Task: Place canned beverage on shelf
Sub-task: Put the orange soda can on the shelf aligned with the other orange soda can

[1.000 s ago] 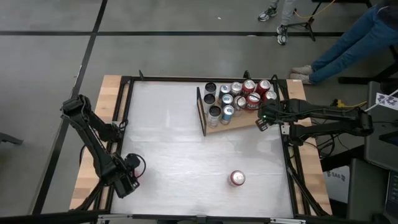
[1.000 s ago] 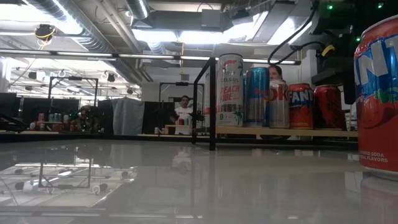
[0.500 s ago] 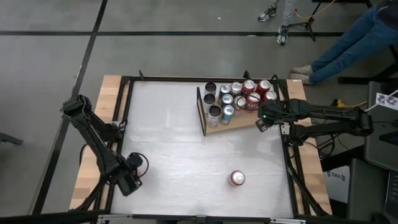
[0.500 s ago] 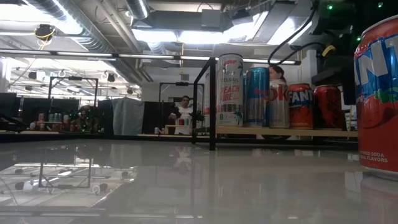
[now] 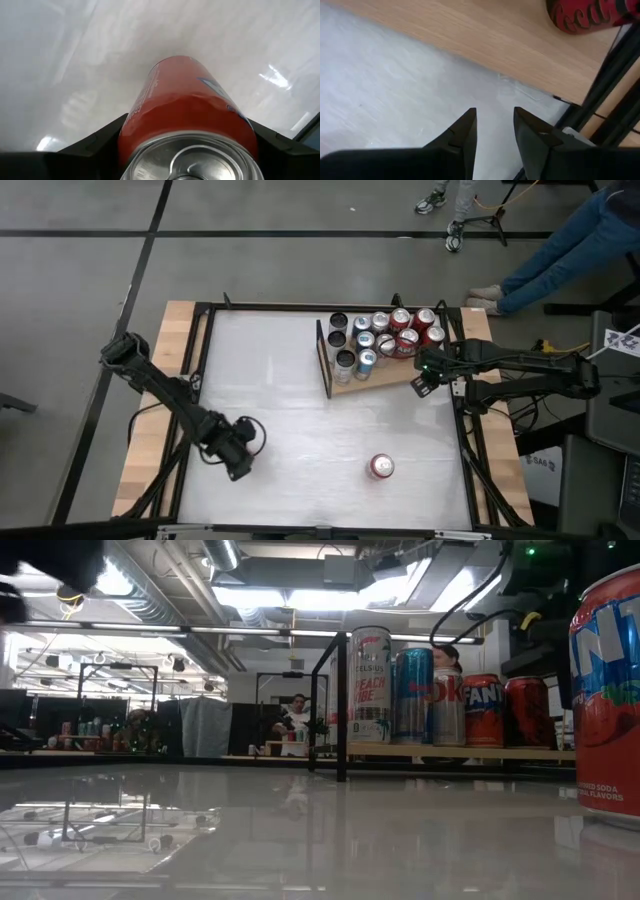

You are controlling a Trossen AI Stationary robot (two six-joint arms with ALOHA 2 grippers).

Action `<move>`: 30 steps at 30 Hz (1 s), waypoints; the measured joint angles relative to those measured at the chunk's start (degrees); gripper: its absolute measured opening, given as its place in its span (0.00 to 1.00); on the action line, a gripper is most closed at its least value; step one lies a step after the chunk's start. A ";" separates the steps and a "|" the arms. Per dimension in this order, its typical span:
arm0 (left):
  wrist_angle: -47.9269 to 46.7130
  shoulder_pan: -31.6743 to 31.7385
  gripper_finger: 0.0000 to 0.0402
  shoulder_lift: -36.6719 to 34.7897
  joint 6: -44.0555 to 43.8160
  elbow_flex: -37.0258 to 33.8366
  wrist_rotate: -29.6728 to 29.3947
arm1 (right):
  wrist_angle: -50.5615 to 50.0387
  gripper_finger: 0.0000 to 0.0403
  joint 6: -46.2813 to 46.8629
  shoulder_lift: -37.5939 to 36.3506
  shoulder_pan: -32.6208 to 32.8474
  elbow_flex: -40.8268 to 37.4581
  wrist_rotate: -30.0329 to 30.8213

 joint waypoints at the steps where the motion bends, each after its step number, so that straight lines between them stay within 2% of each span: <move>1: 0.45 1.35 0.70 -0.01 1.90 0.00 0.07 | 0.45 0.29 -0.41 0.00 0.00 0.00 -0.04; 13: 7.80 17.33 0.70 -0.01 25.02 0.07 0.51 | 16.74 0.29 -7.22 0.00 0.44 0.00 -10.77; 20: 10.73 24.79 0.70 3.29 35.79 1.64 3.20 | 25.11 0.29 -7.39 0.00 7.10 0.00 -10.88; 25: 8.55 27.48 0.70 9.90 45.50 10.13 3.59 | 31.26 0.29 -6.91 0.00 12.55 0.00 -9.96; 30: 2.09 28.05 0.70 18.56 53.71 23.27 1.56 | 35.53 0.29 -6.88 0.02 16.88 0.00 -9.20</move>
